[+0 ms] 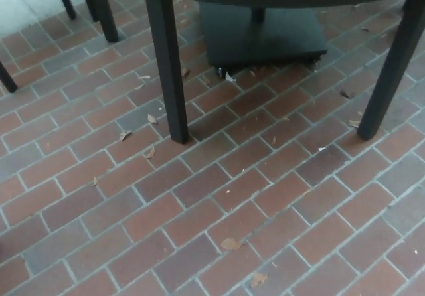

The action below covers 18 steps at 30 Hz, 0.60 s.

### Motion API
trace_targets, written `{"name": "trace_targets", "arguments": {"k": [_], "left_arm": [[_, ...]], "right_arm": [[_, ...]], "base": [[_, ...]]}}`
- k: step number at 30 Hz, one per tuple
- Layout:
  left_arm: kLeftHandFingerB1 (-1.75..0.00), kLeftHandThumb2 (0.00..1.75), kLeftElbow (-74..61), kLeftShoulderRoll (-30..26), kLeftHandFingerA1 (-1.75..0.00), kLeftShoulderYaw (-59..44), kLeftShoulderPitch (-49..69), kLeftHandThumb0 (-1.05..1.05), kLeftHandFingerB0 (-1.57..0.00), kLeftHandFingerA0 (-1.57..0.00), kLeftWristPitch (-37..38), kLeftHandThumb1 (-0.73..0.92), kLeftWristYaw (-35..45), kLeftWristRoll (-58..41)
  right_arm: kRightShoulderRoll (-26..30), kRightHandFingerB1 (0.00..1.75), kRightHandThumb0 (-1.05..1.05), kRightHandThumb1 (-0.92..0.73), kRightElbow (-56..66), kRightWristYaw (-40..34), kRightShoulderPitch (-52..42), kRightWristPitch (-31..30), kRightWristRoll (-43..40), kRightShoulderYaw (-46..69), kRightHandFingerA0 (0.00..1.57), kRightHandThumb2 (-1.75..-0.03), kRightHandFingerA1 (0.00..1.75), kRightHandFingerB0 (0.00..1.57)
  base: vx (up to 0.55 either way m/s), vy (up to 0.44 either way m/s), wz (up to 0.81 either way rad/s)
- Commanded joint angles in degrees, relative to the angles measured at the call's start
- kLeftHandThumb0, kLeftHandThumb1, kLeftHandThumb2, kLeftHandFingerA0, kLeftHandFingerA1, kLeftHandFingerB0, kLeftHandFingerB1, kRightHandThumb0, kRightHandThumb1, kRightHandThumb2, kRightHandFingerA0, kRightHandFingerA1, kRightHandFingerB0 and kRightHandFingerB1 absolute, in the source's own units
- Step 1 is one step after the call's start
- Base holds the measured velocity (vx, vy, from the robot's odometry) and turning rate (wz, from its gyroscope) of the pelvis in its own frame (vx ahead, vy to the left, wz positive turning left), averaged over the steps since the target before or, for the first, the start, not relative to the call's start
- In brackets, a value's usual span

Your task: The robot walks towards a desk kept outside and uses its right hand to pick up two emotional support dumplings one after the other and puts it in a container kept in front of it on the desk

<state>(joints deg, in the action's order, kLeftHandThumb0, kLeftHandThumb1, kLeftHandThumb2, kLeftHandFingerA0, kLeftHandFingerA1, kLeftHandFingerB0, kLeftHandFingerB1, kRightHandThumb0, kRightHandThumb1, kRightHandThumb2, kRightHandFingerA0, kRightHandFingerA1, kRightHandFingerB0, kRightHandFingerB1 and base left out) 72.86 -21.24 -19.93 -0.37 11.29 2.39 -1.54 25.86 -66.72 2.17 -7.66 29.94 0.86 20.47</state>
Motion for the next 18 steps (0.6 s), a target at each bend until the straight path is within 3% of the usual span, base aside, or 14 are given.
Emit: {"name": "trace_targets", "arguments": {"k": [1,5,6,12,13,14,15,16,17,18], "left_arm": [[-1.16,1.67,-1.2,0.0,-1.24,-0.7,-0.8,-0.99,-1.18,-1.33,4.7,-0.38,-1.1,-1.5],[-1.13,1.64,-1.3,0.0,-1.21,-0.6,-0.5,-0.98,-1.20,-1.35,5.1,-0.38,-1.2,-1.5],[-0.97,1.59,-1.0,-0.2,-1.13,-0.9,-0.7,-0.88,-1.34,-1.35,5.0,-0.41,-1.0,-1.9],[-1.00,1.53,-0.5,-0.6,-1.16,-1.2,-0.8,-0.89,-1.31,-1.38,5.6,-0.37,-0.8,-2.1],[-1.17,0.86,-0.7,-0.6,-1.19,-1.1,-1.0,-0.16,-1.27,-1.28,5.3,-0.12,-1.0,-2.1],[-1.17,0.86,-0.7,-0.6,-1.19,-1.0,-1.0,-0.16,-1.27,-1.28,5.2,-0.12,-1.1,-2.1],[-1.05,1.48,-0.6,-0.7,-1.22,-0.8,-1.0,-0.95,-1.26,-1.23,5.3,-0.26,-1.1,-1.9],[-1.05,1.48,-0.6,-0.8,-1.22,-0.7,-1.0,-0.95,-1.26,-1.23,5.3,-0.26,-1.2,-1.8],[-1.16,0.85,-0.5,-0.7,-1.19,-0.9,-0.9,-0.16,-1.26,-1.27,5.4,-0.13,-1.0,-2.0],[-1.16,0.85,-0.4,-0.6,-1.19,-1.1,-0.8,-0.16,-1.26,-1.27,5.4,-0.13,-0.7,-2.5]], "right_arm": [[-0.6,0.34,-0.02,-0.76,1.0,2.2,1.8,-3.1,-5.6,2.9,0.69,-0.62,0.41,0.45],[-0.8,0.34,-0.02,-0.76,1.0,2.3,1.5,-3.3,-5.9,3.4,0.70,-0.62,0.41,0.46],[-0.9,0.35,-0.07,-0.76,1.2,2.3,1.4,-3.6,-5.8,3.2,0.72,-0.63,0.42,0.44],[-1.2,0.35,-0.04,-0.76,1.4,3.4,1.1,-3.8,-6.6,3.2,0.73,-0.62,0.42,0.45],[-1.2,0.36,-0.07,-0.74,1.5,2.1,0.8,-3.1,-5.4,2.4,0.77,-0.62,0.44,0.48],[-1.2,0.36,-0.07,-0.74,1.6,1.7,0.7,-2.9,-5.1,2.1,0.77,-0.62,0.44,0.48],[-1.2,0.36,-0.08,-0.74,1.8,1.5,0.5,-2.8,-4.8,1.8,0.78,-0.62,0.44,0.47],[-1.1,0.36,-0.08,-0.74,1.9,1.4,0.3,-2.8,-4.7,1.6,0.78,-0.62,0.44,0.47],[-1.0,0.36,-0.07,-0.76,2.1,1.2,0.0,-2.8,-4.4,1.3,0.79,-0.62,0.44,0.48],[-0.9,0.36,-0.07,-0.76,2.2,1.0,-0.3,-2.7,-4.2,0.9,0.79,-0.62,0.44,0.48]], "base": [[0.30,-0.207,0.12],[0.36,-0.090,-0.02],[0.39,0.007,-0.06],[0.39,0.114,-0.30],[0.48,0.221,0.38],[0.55,0.150,0.08],[0.55,0.150,0.08],[0.44,0.132,0.06],[0.42,0.129,0.03],[0.42,0.123,0.07]]}}
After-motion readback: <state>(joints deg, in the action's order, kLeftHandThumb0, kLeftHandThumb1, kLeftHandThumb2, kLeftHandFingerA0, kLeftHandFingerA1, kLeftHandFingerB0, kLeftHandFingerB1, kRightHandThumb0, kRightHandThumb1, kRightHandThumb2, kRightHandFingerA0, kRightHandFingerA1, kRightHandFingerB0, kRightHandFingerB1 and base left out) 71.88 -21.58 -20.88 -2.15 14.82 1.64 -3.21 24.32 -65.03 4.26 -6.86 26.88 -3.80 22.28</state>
